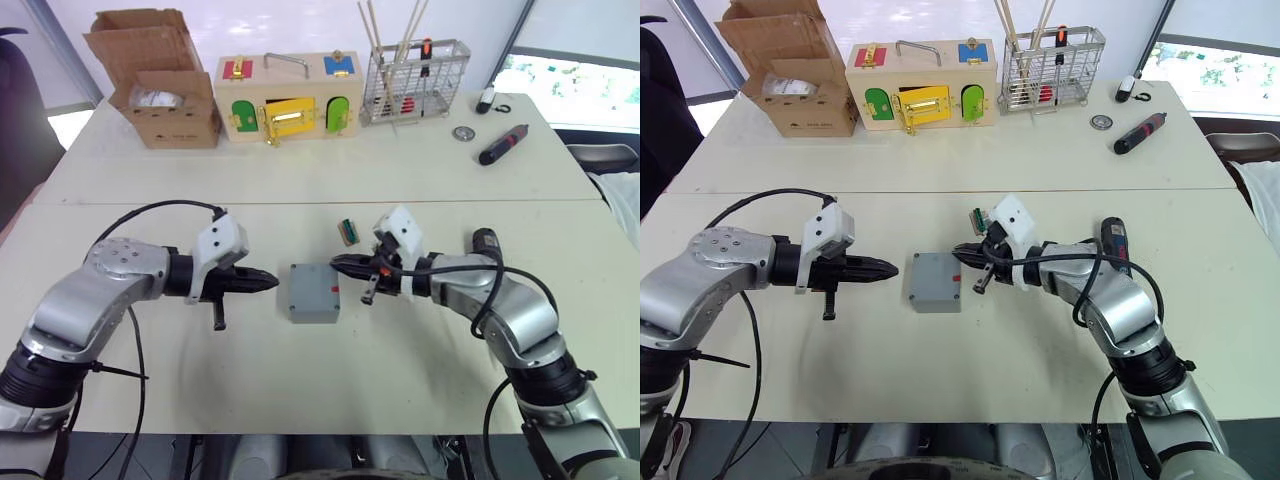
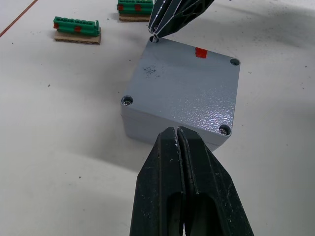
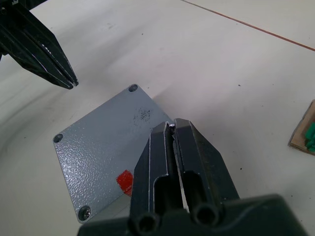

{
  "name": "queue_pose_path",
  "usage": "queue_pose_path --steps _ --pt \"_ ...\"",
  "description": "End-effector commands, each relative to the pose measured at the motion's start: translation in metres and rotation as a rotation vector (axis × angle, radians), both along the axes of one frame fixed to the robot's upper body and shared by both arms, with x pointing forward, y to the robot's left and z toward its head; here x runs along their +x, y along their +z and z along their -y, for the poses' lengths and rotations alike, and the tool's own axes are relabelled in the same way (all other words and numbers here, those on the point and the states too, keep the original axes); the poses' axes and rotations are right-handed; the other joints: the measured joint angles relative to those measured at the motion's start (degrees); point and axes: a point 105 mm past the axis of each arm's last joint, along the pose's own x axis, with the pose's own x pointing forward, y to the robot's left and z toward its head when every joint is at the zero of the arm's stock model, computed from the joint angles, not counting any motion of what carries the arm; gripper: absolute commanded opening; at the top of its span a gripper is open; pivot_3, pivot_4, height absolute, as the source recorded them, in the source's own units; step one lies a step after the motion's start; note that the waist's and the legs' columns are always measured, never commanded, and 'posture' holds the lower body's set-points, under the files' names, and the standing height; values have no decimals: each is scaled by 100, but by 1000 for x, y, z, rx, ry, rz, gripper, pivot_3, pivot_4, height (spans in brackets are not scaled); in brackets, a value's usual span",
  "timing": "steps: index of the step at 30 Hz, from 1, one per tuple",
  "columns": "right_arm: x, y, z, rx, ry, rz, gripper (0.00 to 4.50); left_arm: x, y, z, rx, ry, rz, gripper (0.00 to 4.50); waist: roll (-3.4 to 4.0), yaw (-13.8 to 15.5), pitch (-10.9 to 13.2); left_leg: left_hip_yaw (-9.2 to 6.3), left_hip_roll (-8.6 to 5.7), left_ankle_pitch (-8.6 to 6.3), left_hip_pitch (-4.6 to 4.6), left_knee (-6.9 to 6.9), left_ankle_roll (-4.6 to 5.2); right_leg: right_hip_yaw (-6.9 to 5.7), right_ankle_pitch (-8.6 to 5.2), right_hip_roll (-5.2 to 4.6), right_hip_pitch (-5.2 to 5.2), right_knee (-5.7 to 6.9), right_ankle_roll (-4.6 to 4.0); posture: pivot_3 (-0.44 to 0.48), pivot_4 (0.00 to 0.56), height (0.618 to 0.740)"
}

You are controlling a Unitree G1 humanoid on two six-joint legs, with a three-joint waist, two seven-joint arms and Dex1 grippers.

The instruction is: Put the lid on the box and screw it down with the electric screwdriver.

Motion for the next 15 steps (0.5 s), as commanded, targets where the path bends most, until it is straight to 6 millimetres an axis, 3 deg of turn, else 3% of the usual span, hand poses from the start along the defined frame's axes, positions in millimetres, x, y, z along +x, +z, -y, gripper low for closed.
queue_pose_path --steps 1,7,10,14,15 --pt "0 6 -2 0 15 34 51 0 7 1 -5 -5 36 0 0 0 0 0 0 0 0 0 0 0 0 0 0 0 0 0 150 740" --pt "0 5 -2 -1 15 30 51 1 7 2 -6 -4 39 0 0 1 0 0 0 0 0 0 0 0 0 0 0 0 0 0 150 740" --pt "-1 5 -2 -12 27 29 925 1 10 3 -16 -6 41 0 0 4 0 0 0 0 0 0 0 0 0 0 0 0 0 0 150 740" --pt "0 14 2 -5 15 57 2819 3 13 6 -25 -15 49 0 0 1 0 0 0 0 0 0 0 0 0 0 0 0 0 0 150 740" --pt "0 19 3 1 13 64 2819 3 14 7 -29 -23 54 0 0 0 0 0 0 0 0 0 0 0 0 0 0 0 0 0 150 740"
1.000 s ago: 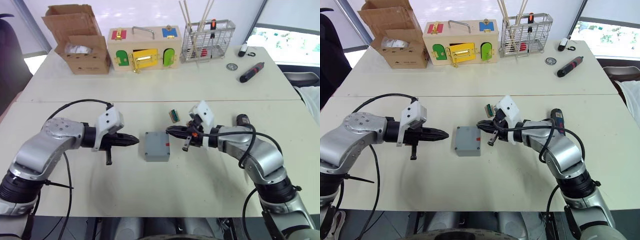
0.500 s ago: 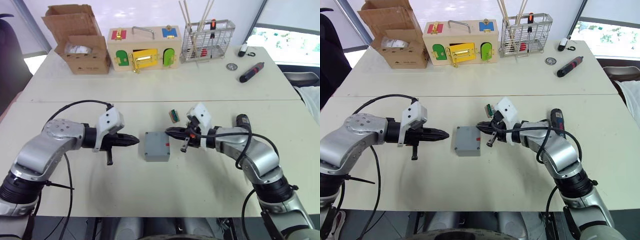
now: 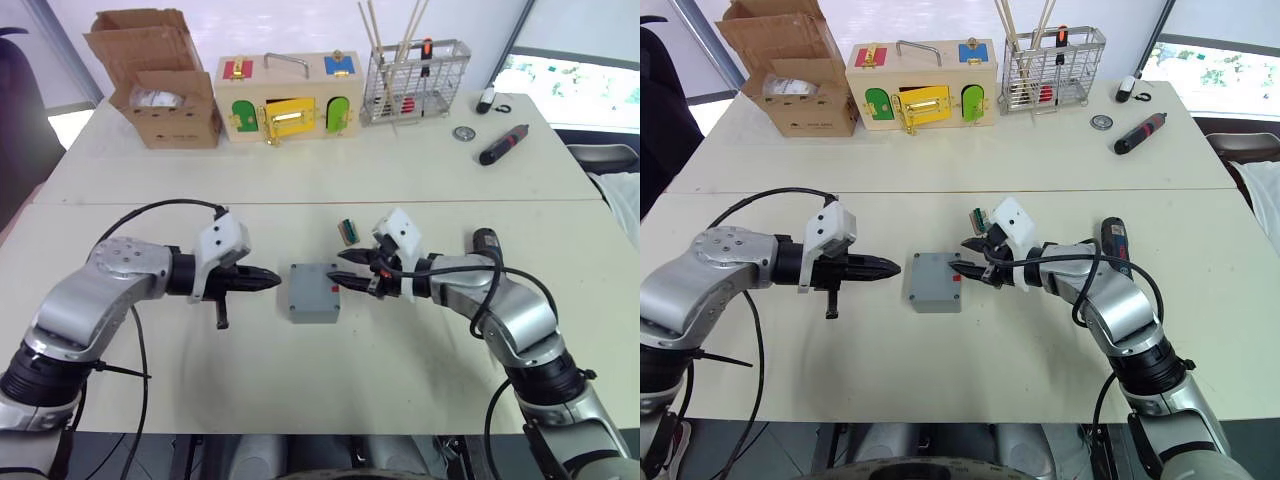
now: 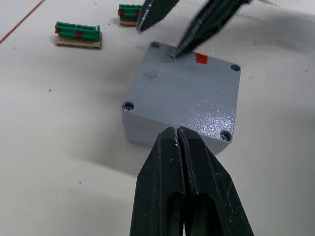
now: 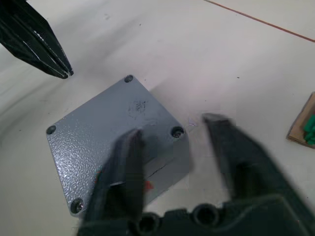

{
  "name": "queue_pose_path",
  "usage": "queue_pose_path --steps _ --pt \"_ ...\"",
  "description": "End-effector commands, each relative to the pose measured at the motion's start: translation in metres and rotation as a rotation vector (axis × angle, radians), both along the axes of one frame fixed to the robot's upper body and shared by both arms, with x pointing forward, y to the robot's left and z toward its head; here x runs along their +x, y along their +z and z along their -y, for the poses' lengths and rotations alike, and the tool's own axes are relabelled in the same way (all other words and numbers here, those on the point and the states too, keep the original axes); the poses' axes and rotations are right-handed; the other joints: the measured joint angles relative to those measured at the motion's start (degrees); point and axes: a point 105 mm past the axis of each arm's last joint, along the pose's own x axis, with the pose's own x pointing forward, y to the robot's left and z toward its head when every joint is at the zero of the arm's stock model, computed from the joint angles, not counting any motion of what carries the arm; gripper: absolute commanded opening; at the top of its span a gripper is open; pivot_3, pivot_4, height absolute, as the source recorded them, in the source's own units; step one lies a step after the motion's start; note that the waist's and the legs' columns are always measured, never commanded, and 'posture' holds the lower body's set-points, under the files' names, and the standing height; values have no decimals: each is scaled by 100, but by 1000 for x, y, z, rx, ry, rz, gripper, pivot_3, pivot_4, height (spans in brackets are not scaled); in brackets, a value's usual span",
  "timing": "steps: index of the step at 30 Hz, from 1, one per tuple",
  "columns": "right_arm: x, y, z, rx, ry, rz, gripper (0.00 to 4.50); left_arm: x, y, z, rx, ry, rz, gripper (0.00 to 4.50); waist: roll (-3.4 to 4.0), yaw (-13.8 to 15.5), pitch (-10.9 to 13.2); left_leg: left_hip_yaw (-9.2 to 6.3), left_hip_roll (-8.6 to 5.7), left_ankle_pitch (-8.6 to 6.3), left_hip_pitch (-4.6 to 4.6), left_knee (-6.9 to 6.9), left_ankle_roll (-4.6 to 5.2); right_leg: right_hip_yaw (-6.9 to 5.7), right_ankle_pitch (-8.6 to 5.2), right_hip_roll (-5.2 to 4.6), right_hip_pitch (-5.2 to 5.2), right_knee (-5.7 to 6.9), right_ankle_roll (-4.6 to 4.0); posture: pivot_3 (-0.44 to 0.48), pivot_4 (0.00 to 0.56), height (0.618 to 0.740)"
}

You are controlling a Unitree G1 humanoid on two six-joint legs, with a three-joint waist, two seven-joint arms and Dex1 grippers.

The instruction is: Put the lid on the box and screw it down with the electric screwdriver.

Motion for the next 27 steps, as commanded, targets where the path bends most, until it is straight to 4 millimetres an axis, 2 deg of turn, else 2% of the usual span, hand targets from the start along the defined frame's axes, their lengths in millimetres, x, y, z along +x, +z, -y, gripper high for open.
queue_pose_path --steps 1,2,4,6,8,10,12,13,17,21,24,27 --pt "0 29 2 26 9 87 2819 2 13 5 -19 -30 48 0 0 5 0 0 0 0 0 0 0 0 0 0 0 0 0 0 150 740" --pt "0 32 4 30 6 95 2819 3 14 7 -23 -36 51 0 0 8 0 0 0 0 0 0 0 0 0 0 0 0 0 0 150 740" --pt "3 54 13 94 -40 110 2819 5 21 14 -47 -69 66 0 0 18 0 0 0 0 0 2 0 -1 0 0 1 0 0 0 150 740" --pt "3 80 34 133 -91 124 2819 4 29 24 -73 -130 80 0 0 40 0 -1 -2 0 -2 5 0 -2 0 -1 1 0 0 0 150 740" --pt "0 94 51 137 -133 125 2819 3 33 32 -83 -177 89 0 0 35 0 -1 -5 0 -4 8 0 -2 0 -4 4 -2 0 0 150 740" --pt "1 107 80 100 -226 107 2819 -1 35 42 -81 -253 106 0 2 29 1 -1 -5 -2 -3 5 4 -3 0 -3 6 -5 0 0 150 740" --pt "-1 115 105 42 -312 71 3405 -4 37 51 -86 -322 122 0 1 26 1 -1 -5 -4 -3 4 7 -4 0 -4 6 -6 0 0 150 740" --pt "-6 113 116 2 -341 17 3503 -7 39 56 -93 -355 127 0 2 20 1 0 -4 -4 -3 3 8 -3 0 -4 7 -9 0 0 150 740" --pt "-23 86 164 -176 -536 -247 4481 -11 36 72 -115 -428 150 0 3 24 1 5 0 -12 -2 4 22 0 0 1 11 -10 0 0 150 740" --pt "-30 60 207 -247 -731 -472 4481 -12 28 86 -137 -446 155 0 4 11 1 17 3 -16 3 10 29 11 0 4 13 -8 0 0 150 740" --pt "-37 41 219 -268 -758 -624 4481 -13 22 91 -155 -440 158 0 4 18 1 19 2 -16 2 12 29 11 0 3 12 -7 0 0 150 740" --pt "-39 27 221 -264 -763 -724 4481 -17 19 96 -184 -419 156 0 4 18 1 22 3 -16 3 12 29 14 0 2 11 -8 0 0 150 740"
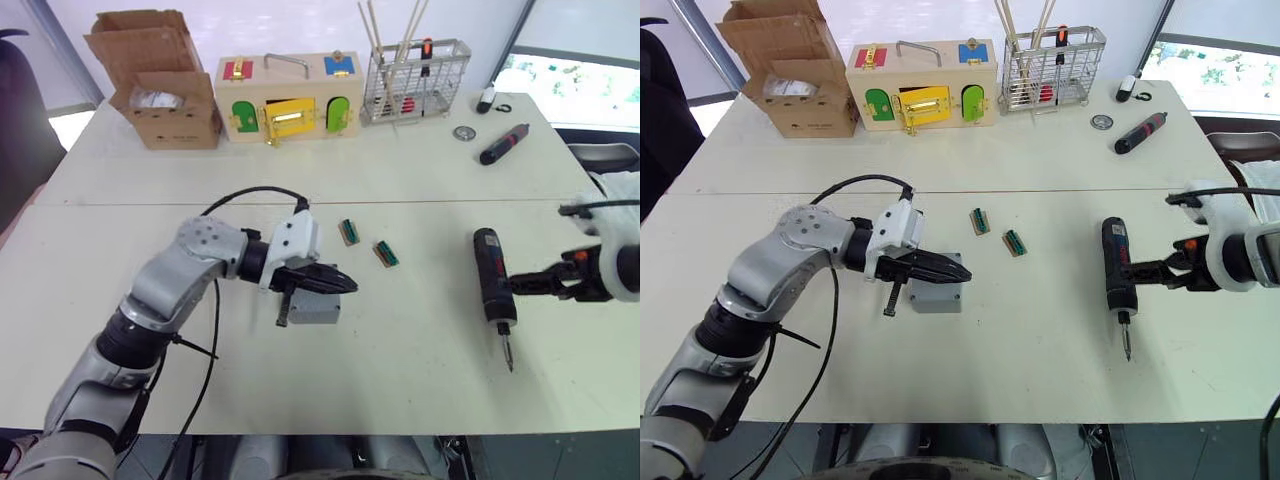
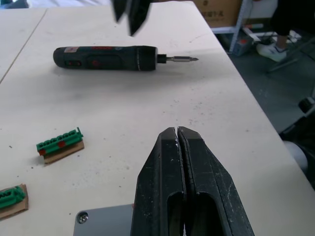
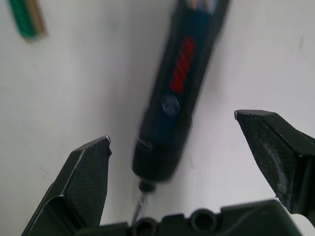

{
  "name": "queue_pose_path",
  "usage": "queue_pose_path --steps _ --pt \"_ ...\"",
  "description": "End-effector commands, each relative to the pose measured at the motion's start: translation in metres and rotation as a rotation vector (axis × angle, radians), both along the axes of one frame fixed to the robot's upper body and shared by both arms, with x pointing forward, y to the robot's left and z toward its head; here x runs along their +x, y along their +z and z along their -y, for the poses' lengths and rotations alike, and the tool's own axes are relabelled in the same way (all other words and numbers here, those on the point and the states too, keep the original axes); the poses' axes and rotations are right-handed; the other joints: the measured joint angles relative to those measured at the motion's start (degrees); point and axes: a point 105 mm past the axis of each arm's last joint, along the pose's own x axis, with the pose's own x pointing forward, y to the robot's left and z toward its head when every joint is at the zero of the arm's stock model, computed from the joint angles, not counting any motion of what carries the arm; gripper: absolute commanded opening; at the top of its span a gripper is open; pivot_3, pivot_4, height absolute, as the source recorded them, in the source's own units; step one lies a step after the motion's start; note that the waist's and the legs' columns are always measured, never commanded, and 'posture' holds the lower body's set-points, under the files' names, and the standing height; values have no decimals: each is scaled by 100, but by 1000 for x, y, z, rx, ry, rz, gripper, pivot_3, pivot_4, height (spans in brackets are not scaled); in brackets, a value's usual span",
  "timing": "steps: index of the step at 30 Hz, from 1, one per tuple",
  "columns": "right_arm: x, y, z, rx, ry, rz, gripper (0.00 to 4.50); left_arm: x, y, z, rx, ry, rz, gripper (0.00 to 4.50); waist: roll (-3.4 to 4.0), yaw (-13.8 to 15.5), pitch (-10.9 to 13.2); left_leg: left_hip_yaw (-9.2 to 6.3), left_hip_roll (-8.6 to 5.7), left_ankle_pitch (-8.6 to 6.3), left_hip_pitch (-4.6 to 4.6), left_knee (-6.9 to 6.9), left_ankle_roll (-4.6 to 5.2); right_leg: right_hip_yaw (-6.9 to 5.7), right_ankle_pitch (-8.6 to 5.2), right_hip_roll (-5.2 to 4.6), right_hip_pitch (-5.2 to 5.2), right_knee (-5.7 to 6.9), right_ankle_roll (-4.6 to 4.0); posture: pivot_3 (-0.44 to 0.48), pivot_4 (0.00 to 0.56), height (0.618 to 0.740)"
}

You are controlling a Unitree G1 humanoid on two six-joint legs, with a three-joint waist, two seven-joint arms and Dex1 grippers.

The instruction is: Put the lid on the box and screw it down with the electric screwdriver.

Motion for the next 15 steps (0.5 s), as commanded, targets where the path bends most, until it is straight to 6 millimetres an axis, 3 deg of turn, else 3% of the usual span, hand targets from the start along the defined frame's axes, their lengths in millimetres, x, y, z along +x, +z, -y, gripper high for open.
queue_pose_path --steps 1,7,15 --pt "-3 -6 3 32 -24 -69 4481 -8 4 7 -37 4 31 0 0 0 0 -1 1 0 0 0 0 0 0 0 0 0 0 0 150 740" --pt "5 -28 2 71 -80 -159 4481 -26 -10 12 -55 49 -4 0 0 4 0 -1 1 0 -1 0 0 2 0 0 -2 0 0 0 150 740" --pt "21 -47 -3 31 -109 -230 4481 -30 -10 11 -42 93 9 0 -3 13 1 -2 1 0 -1 2 0 0 0 0 1 -2 0 0 150 740"
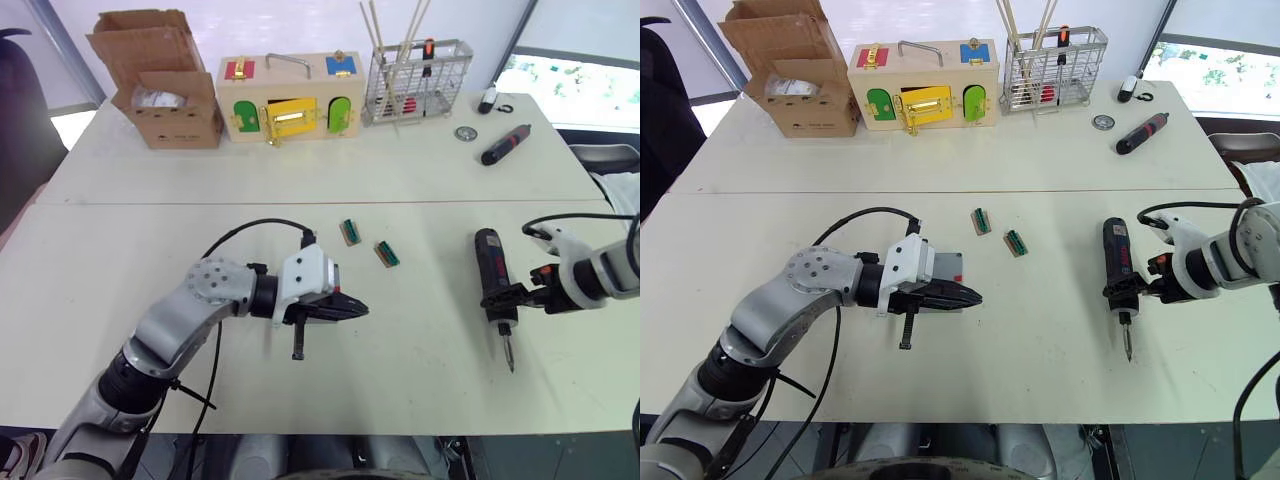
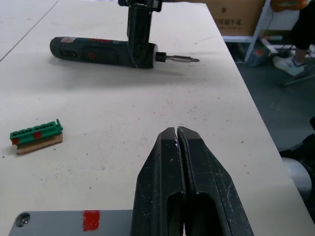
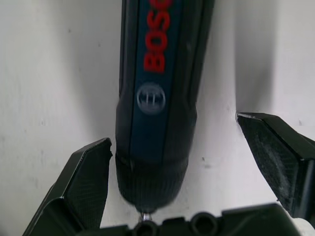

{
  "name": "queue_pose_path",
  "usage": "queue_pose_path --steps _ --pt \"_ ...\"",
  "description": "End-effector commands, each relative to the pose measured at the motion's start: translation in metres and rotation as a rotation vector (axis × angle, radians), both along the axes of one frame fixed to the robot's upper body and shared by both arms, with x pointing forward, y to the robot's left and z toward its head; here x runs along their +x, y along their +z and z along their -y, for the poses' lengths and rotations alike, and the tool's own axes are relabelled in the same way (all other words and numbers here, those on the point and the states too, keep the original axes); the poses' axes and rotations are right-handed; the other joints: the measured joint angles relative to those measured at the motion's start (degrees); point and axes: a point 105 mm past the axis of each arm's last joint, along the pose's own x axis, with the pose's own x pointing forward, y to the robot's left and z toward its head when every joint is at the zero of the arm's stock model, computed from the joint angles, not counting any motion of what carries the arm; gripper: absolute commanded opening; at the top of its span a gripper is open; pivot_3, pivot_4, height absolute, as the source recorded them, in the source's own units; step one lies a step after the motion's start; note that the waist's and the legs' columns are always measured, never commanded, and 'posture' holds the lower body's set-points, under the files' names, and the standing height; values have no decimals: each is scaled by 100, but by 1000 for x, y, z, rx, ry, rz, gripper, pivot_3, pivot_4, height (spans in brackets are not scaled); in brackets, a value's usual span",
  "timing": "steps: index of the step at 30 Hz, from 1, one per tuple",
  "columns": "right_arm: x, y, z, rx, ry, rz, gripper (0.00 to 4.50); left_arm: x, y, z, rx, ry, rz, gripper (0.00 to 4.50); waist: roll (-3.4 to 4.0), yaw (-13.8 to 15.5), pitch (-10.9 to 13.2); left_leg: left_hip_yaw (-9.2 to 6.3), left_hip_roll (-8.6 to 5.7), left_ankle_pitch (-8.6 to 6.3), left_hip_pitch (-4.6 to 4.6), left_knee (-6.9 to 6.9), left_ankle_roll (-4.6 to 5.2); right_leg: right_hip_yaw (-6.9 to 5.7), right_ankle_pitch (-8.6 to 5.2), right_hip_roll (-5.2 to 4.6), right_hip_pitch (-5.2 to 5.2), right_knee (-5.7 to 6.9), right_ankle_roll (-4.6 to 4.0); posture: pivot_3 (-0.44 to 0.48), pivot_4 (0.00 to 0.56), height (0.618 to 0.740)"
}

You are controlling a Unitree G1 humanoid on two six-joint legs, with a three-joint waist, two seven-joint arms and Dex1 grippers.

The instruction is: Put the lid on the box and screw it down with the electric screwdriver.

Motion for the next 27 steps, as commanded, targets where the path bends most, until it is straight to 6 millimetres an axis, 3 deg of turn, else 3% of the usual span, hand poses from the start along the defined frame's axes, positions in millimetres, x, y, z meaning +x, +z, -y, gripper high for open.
queue_pose_path --steps 1,10,15,20,25,27 --pt "-2 -12 1 -51 10 -56 4260 -4 7 3 -17 0 34 0 -4 -1 -2 -1 0 0 0 0 0 -1 0 0 1 0 0 0 150 740" --pt "-30 -32 2 -127 98 -138 1843 -1 7 -3 -15 39 28 0 -19 137 -11 -11 1 0 1 0 1 -9 0 1 8 -5 0 0 150 740" --pt "-34 -37 2 -107 89 -134 1779 1 5 -7 3 28 29 0 -25 152 -15 -17 0 0 1 1 0 -14 0 0 14 -9 0 0 150 740" --pt "-18 -33 -5 -12 27 -40 1779 8 3 -18 53 26 42 0 -69 128 -40 -20 5 0 5 -1 1 -17 0 7 15 -9 0 0 150 740" --pt "17 -7 -15 209 -112 162 1779 31 11 -38 74 64 37 0 -111 -22 -42 -17 13 -1 69 -9 1 -13 0 16 78 -11 -3 0 150 740" --pt "33 15 -23 364 -167 290 1779 43 21 -45 48 90 20 0 -97 -70 -33 -3 12 -2 97 -19 2 -2 0 17 96 -12 -3 0 150 740"
